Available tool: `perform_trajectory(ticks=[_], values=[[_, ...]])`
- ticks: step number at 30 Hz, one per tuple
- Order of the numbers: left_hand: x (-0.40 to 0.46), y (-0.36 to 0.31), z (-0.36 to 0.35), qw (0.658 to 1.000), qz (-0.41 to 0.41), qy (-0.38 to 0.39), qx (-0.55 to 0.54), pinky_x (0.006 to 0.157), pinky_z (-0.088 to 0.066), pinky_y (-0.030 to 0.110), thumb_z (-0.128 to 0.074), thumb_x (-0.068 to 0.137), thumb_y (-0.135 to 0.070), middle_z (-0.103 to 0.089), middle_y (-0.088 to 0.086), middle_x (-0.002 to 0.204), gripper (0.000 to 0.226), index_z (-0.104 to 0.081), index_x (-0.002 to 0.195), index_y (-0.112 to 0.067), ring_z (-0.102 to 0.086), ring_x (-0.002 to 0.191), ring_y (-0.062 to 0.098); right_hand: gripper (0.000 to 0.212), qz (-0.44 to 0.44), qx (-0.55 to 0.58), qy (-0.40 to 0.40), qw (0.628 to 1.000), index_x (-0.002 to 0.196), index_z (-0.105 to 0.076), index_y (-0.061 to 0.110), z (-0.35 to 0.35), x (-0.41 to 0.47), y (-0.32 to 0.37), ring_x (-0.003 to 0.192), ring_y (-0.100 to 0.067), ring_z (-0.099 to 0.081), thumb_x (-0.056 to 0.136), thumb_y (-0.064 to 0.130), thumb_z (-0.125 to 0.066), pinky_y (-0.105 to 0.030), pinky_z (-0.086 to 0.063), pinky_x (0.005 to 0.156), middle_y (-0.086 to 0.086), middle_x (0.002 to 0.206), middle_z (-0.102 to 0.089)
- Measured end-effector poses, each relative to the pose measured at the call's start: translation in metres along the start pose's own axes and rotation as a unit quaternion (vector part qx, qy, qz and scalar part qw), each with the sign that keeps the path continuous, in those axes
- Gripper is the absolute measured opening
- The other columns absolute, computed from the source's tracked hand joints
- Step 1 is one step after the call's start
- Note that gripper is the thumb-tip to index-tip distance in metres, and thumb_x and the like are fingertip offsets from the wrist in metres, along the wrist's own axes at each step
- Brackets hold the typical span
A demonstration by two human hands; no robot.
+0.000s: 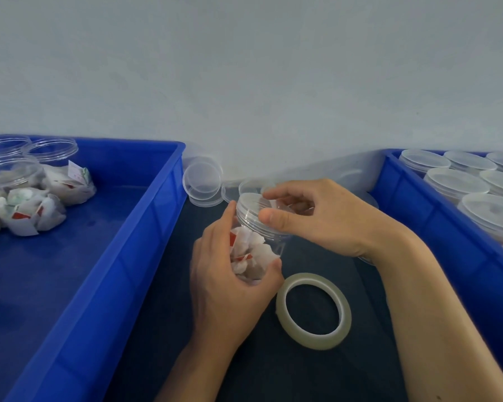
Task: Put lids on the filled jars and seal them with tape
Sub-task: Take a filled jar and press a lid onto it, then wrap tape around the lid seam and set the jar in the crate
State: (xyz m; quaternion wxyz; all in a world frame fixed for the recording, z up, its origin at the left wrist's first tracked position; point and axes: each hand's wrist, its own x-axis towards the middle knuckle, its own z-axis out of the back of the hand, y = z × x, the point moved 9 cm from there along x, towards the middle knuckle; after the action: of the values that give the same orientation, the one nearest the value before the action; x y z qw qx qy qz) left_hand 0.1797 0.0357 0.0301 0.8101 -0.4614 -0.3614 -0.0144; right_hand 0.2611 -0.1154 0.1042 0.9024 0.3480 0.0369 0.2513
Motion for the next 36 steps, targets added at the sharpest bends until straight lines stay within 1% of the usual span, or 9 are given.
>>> perform_trajectory(ticks=[3, 8, 13, 15, 20, 23, 25, 29, 36], values=[[0.0, 0.002, 0.0, 1.0, 0.001, -0.001, -0.004, 0.091, -0.057, 0.04, -0.079, 0.07, -0.05, -0.058, -0.024, 0.128, 0.097, -0.044, 0.159, -0.035, -0.059, 0.117, 0.01, 0.07, -0.001, 0.022, 0.015, 1.0, 0.135, -0.066, 0.047, -0.003, -0.001, -0.001, 0.119, 0.006, -0.063, 0.074, 0.08, -0.068, -0.035, -0.051, 0.11, 0.025, 0.127, -0.069], [0.0, 0.004, -0.002, 1.0, 0.003, 0.012, -0.022, 0.091, -0.057, 0.038, -0.079, 0.07, -0.049, -0.059, -0.023, 0.129, 0.096, -0.043, 0.158, -0.038, -0.06, 0.12, 0.01, 0.052, 0.025, 0.065, 0.056, 0.996, 0.141, -0.063, 0.042, -0.006, -0.006, 0.001, 0.13, 0.011, -0.055, 0.091, 0.05, -0.076, -0.032, -0.044, 0.118, 0.03, 0.137, -0.064], [-0.002, 0.006, -0.006, 0.993, 0.014, 0.054, -0.107, 0.096, -0.059, 0.038, -0.08, 0.073, -0.043, -0.063, -0.017, 0.137, 0.09, -0.046, 0.156, -0.043, -0.064, 0.128, 0.017, 0.051, 0.059, 0.13, 0.104, 0.984, 0.148, -0.058, 0.029, -0.007, -0.015, 0.0, 0.138, 0.012, -0.048, 0.099, 0.022, -0.07, -0.012, -0.039, 0.113, 0.025, 0.149, -0.058], [-0.002, 0.005, -0.008, 0.988, 0.02, 0.074, -0.135, 0.095, -0.059, 0.033, -0.077, 0.074, -0.041, -0.067, -0.016, 0.135, 0.085, -0.047, 0.153, -0.047, -0.066, 0.126, 0.014, 0.053, 0.072, 0.153, 0.126, 0.978, 0.15, -0.055, 0.024, -0.008, -0.018, -0.003, 0.14, 0.009, -0.048, 0.1, 0.012, -0.066, -0.01, -0.04, 0.11, 0.02, 0.151, -0.058], [-0.004, 0.0, -0.012, 0.976, 0.012, 0.103, -0.192, 0.088, -0.059, 0.02, -0.069, 0.078, -0.03, -0.071, -0.017, 0.13, 0.082, -0.046, 0.156, -0.037, -0.072, 0.117, 0.011, 0.057, 0.095, 0.178, 0.17, 0.965, 0.155, -0.047, 0.017, -0.01, -0.023, -0.008, 0.148, -0.002, -0.044, 0.1, 0.011, -0.062, -0.021, -0.036, 0.12, 0.012, 0.158, -0.053], [-0.005, -0.001, -0.013, 0.967, 0.011, 0.112, -0.229, 0.085, -0.06, 0.02, -0.066, 0.08, -0.023, -0.073, -0.013, 0.128, 0.076, -0.048, 0.154, -0.033, -0.074, 0.113, 0.013, 0.058, 0.107, 0.189, 0.175, 0.96, 0.157, -0.043, 0.013, -0.013, -0.022, -0.011, 0.152, -0.009, -0.041, 0.101, 0.009, -0.059, -0.032, -0.032, 0.126, 0.006, 0.16, -0.051], [-0.005, -0.001, -0.013, 0.96, 0.016, 0.117, -0.255, 0.087, -0.06, 0.025, -0.065, 0.082, -0.023, -0.075, -0.005, 0.126, 0.068, -0.054, 0.148, -0.028, -0.075, 0.112, 0.02, 0.062, 0.112, 0.209, 0.178, 0.955, 0.158, -0.041, 0.009, -0.016, -0.021, -0.013, 0.153, -0.015, -0.04, 0.098, 0.008, -0.057, -0.04, -0.029, 0.128, 0.001, 0.162, -0.049], [-0.005, 0.002, -0.016, 0.949, 0.028, 0.133, -0.286, 0.095, -0.06, 0.045, -0.062, 0.084, -0.026, -0.073, 0.01, 0.128, 0.064, -0.054, 0.146, -0.013, -0.072, 0.118, 0.034, 0.071, 0.128, 0.253, 0.185, 0.941, 0.16, -0.034, 0.001, -0.024, -0.019, -0.015, 0.156, -0.024, -0.036, 0.094, 0.018, -0.057, -0.05, -0.025, 0.13, -0.009, 0.165, -0.044], [-0.005, 0.003, -0.017, 0.946, 0.031, 0.139, -0.293, 0.095, -0.06, 0.047, -0.06, 0.085, -0.026, -0.072, 0.011, 0.127, 0.063, -0.054, 0.145, -0.009, -0.071, 0.117, 0.035, 0.072, 0.127, 0.286, 0.2, 0.929, 0.162, -0.03, 0.0, -0.031, -0.016, -0.023, 0.158, -0.03, -0.032, 0.096, 0.017, -0.053, -0.056, -0.022, 0.129, -0.012, 0.168, -0.038]])
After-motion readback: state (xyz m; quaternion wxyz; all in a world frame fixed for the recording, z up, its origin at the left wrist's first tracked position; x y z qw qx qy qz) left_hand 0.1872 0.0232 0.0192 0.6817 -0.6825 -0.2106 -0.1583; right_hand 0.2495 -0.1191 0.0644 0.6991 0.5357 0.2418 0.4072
